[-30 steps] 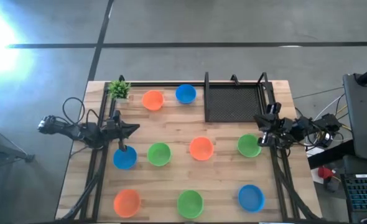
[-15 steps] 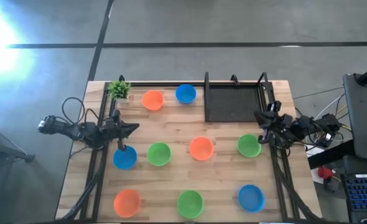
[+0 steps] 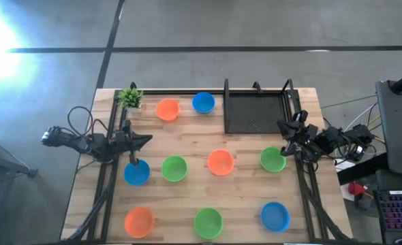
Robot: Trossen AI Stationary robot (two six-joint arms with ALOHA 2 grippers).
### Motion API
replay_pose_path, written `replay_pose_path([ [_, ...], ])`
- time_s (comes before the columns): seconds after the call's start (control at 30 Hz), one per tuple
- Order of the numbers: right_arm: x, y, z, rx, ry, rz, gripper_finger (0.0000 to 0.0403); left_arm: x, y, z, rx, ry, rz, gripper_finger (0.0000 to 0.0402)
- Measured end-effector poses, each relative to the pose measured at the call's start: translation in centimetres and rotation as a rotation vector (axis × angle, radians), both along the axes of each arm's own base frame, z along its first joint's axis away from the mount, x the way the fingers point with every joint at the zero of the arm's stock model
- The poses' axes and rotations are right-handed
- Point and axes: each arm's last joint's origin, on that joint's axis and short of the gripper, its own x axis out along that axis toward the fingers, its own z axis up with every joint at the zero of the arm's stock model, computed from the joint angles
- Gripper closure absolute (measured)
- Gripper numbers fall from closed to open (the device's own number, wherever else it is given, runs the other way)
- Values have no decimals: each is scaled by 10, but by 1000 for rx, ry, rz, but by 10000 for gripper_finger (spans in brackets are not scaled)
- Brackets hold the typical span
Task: Pick & Place Mini bowls
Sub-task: Put the top orange bowl on the shelf
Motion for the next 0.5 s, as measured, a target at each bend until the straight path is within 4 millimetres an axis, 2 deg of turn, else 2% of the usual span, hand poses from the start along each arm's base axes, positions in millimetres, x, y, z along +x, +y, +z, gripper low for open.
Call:
replay_pose_path([
  [0.2,0,0,0,4,-1,2,394,-1,1,14,58,8,26,402],
  [0.5,1,0,-2,0,14,3,394,3,5,27,10,155,227,402],
])
